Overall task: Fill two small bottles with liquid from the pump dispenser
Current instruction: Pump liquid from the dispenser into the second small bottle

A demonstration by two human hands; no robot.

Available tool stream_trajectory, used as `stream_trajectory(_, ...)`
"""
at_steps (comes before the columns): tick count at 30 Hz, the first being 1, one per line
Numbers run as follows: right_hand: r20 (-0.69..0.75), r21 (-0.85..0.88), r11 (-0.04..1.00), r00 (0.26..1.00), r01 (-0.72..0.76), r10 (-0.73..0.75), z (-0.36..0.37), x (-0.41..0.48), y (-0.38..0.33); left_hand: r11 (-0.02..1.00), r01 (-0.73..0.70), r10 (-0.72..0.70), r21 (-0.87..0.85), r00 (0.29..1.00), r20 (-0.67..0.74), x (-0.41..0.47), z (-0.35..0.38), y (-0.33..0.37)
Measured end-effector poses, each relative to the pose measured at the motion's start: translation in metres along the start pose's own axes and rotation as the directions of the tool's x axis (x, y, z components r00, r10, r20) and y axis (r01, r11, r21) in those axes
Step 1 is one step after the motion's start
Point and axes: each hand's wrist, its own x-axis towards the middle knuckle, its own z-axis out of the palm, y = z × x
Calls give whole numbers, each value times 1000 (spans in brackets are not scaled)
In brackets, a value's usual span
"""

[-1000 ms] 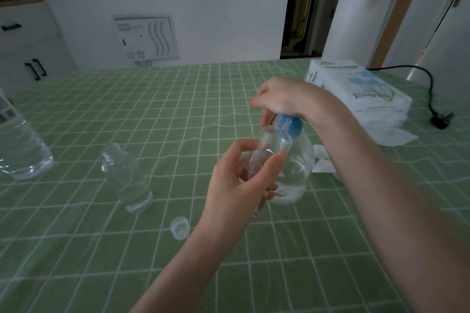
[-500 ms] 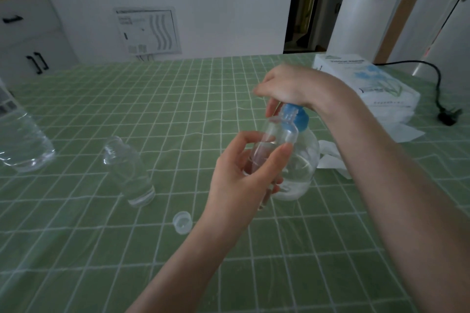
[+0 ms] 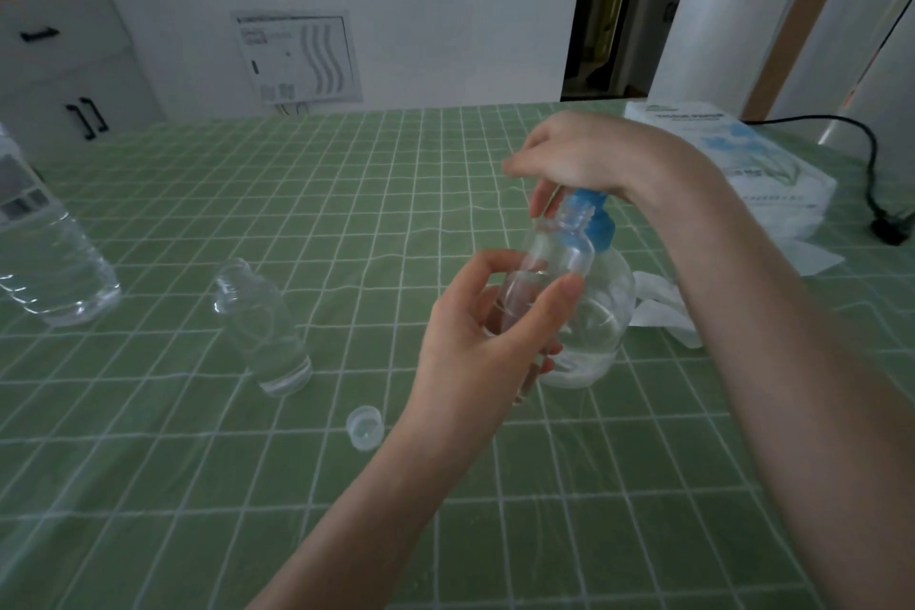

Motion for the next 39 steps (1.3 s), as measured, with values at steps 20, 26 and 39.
stream_trajectory(20, -37, 4, 1000, 999, 8, -8, 2, -2, 0, 1000, 3, -3, 9, 1000, -6, 1, 0, -1)
stream_trajectory(26, -3, -11, 1000, 1000, -8, 8, 2, 0, 0, 1000, 1, -1, 6, 1000, -6, 1, 0, 0)
stream_trajectory(39, 24, 22, 1000, 1000, -13, 12, 10, -1, 3, 1000, 13, -13, 11, 1000, -8, -1, -1, -3)
